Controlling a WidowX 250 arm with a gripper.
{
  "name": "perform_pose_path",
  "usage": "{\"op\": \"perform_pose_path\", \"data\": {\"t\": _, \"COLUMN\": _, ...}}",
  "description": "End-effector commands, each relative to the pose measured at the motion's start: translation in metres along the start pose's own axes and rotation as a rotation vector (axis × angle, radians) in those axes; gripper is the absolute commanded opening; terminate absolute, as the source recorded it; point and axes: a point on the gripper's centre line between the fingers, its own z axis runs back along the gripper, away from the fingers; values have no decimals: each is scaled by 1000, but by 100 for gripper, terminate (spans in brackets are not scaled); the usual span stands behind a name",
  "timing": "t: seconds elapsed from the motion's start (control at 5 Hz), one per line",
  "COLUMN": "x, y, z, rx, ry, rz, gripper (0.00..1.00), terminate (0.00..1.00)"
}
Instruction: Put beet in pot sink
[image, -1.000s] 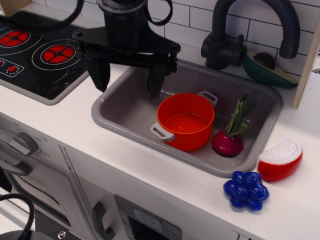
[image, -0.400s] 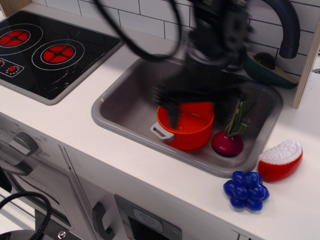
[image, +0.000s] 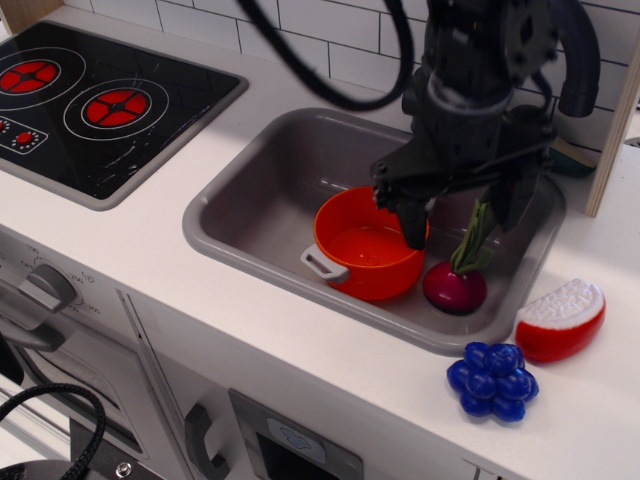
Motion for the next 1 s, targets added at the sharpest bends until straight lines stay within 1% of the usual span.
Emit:
{"op": "perform_pose_path", "data": {"t": 0.0, "x": 27, "y": -31, "z": 0, "rx": -39, "ry": -92, "rz": 82, "gripper": 100, "terminate": 0}}
{"op": "perform_pose_path", "data": {"t": 0.2, "x": 28, "y": -32, "z": -12, "rx": -15, "ry": -104, "rz": 105, "gripper": 100, "terminate": 0}}
{"op": "perform_pose_path", "data": {"t": 0.4, "x": 28, "y": -33, "z": -19, "rx": -2, "ry": -128, "rz": 124, "gripper": 100, "terminate": 0}}
{"op": "perform_pose_path", "data": {"t": 0.6, "x": 31, "y": -35, "z": -25, "rx": 19, "ry": -126, "rz": 132, "gripper": 0, "terminate": 0}}
{"op": "perform_pose_path", "data": {"t": 0.8, "x": 33, "y": -35, "z": -24, "rx": 16, "ry": -127, "rz": 140, "gripper": 0, "terminate": 0}}
